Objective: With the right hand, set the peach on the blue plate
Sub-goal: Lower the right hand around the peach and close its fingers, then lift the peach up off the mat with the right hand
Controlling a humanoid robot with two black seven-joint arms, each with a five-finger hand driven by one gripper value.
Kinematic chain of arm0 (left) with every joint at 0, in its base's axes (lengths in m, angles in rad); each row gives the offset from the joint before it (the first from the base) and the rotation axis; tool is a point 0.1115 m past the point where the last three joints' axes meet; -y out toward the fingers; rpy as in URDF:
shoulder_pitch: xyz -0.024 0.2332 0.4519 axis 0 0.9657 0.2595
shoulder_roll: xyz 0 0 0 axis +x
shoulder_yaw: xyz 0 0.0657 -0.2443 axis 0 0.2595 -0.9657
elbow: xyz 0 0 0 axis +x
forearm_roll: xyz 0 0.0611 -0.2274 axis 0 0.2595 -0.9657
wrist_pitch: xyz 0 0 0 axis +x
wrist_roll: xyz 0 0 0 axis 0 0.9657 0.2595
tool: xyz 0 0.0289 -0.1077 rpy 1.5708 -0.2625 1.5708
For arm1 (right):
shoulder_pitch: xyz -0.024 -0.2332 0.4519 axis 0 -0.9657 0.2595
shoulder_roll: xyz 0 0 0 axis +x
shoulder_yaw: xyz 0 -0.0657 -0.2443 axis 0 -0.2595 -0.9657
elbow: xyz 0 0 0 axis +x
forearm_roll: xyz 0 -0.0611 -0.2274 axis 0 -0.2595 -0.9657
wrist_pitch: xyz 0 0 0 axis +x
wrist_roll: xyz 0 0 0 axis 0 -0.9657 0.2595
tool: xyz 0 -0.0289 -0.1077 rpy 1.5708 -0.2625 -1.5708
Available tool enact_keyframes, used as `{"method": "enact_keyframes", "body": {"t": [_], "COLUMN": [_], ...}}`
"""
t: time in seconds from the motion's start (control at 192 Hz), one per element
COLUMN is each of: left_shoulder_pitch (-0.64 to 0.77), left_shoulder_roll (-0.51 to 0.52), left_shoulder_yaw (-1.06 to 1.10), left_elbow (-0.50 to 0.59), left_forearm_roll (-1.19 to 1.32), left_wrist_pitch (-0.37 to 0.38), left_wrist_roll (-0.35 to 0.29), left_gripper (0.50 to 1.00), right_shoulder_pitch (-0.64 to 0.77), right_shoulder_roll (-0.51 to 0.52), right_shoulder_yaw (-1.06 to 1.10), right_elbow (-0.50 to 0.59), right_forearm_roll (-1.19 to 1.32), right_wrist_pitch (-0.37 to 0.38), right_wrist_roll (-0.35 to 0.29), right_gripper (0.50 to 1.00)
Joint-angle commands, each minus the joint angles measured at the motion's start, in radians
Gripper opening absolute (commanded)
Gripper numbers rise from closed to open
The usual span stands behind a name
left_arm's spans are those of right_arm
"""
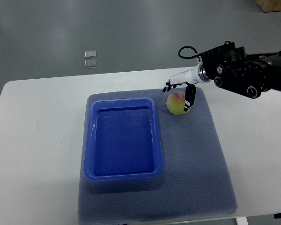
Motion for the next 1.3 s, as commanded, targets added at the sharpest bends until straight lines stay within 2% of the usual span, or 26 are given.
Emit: {"method": "enact_keyframes", "body": {"t": [0.0,0.323,0.432,0.494,0.525,0.531,0.541,0.546,0.593,0.598,0.63,0.64,0.656,0.848,0.853,0.947,1.098,1.171,1.223,1.228,1.296], "left_shoulder_pitch": [0.000,0.000,0.000,0.000,0.000,0.000,0.000,0.000,0.000,0.000,0.000,0.000,0.000,0.000,0.000,0.000,0.000,0.000,0.000,0.000,0.000], "left_shoulder_roll": [0.000,0.000,0.000,0.000,0.000,0.000,0.000,0.000,0.000,0.000,0.000,0.000,0.000,0.000,0.000,0.000,0.000,0.000,0.000,0.000,0.000], "left_shoulder_yaw": [0.000,0.000,0.000,0.000,0.000,0.000,0.000,0.000,0.000,0.000,0.000,0.000,0.000,0.000,0.000,0.000,0.000,0.000,0.000,0.000,0.000], "left_elbow": [0.000,-0.003,-0.001,-0.001,-0.001,-0.001,-0.001,-0.001,-0.001,-0.001,-0.001,-0.001,-0.001,-0.001,-0.001,-0.001,-0.001,-0.001,-0.001,-0.003,-0.003], "left_forearm_roll": [0.000,-0.001,-0.001,-0.001,-0.001,-0.001,-0.001,-0.001,-0.001,-0.001,-0.001,-0.001,-0.001,-0.001,-0.001,-0.001,-0.001,-0.001,-0.001,-0.001,0.000], "left_wrist_pitch": [0.000,0.000,0.000,0.000,0.000,0.000,0.000,0.000,0.000,0.000,0.000,0.000,0.000,0.000,0.000,0.000,0.000,0.000,0.000,0.000,0.000], "left_wrist_roll": [0.000,0.002,0.000,0.002,0.000,0.000,0.000,0.000,0.000,0.002,0.000,0.000,0.000,0.000,0.000,0.000,0.000,0.000,0.000,0.000,0.000], "left_gripper": [1.000,1.000,1.000,1.000,1.000,1.000,1.000,1.000,1.000,1.000,1.000,1.000,1.000,1.000,1.000,1.000,1.000,1.000,1.000,1.000,1.000], "right_shoulder_pitch": [-0.021,-0.059,-0.081,-0.085,-0.087,-0.088,-0.088,-0.088,-0.088,-0.090,-0.088,-0.088,-0.087,-0.059,-0.003,0.091,0.327,0.419,0.419,0.474,0.519], "right_shoulder_roll": [0.006,0.045,0.058,0.066,0.066,0.066,0.066,0.066,0.066,0.066,0.066,0.066,0.066,0.043,0.028,-0.021,-0.126,-0.179,-0.179,-0.216,-0.250], "right_shoulder_yaw": [0.000,0.023,0.022,0.022,0.020,0.020,0.020,0.020,0.020,0.020,0.019,0.019,0.017,0.020,0.022,0.020,0.020,0.020,0.020,0.019,0.011], "right_elbow": [-0.013,-0.040,-0.057,-0.068,-0.068,-0.068,-0.068,-0.069,-0.069,-0.069,-0.068,-0.068,-0.068,-0.057,-0.036,0.046,0.178,0.248,0.248,0.303,0.354], "right_forearm_roll": [0.000,-0.001,-0.001,-0.001,-0.001,-0.001,-0.001,-0.003,-0.003,-0.006,-0.009,-0.009,-0.011,0.002,0.005,0.020,0.155,0.196,0.196,0.207,0.209], "right_wrist_pitch": [-0.007,-0.050,-0.082,-0.092,-0.092,-0.092,-0.092,-0.092,-0.092,-0.092,-0.092,-0.092,-0.092,-0.072,-0.061,-0.027,0.042,0.063,0.063,0.072,0.079], "right_wrist_roll": [-0.001,0.001,0.005,0.005,0.005,0.005,0.005,0.005,0.005,0.005,0.005,0.005,0.005,0.001,0.001,0.001,-0.001,-0.001,-0.001,-0.001,-0.001], "right_gripper": [0.934,0.926,0.889,0.838,0.778,0.750,0.750,0.721,0.721,0.588,0.529,0.529,0.500,0.500,0.500,0.500,0.500,0.500,0.500,0.500,0.500]}}
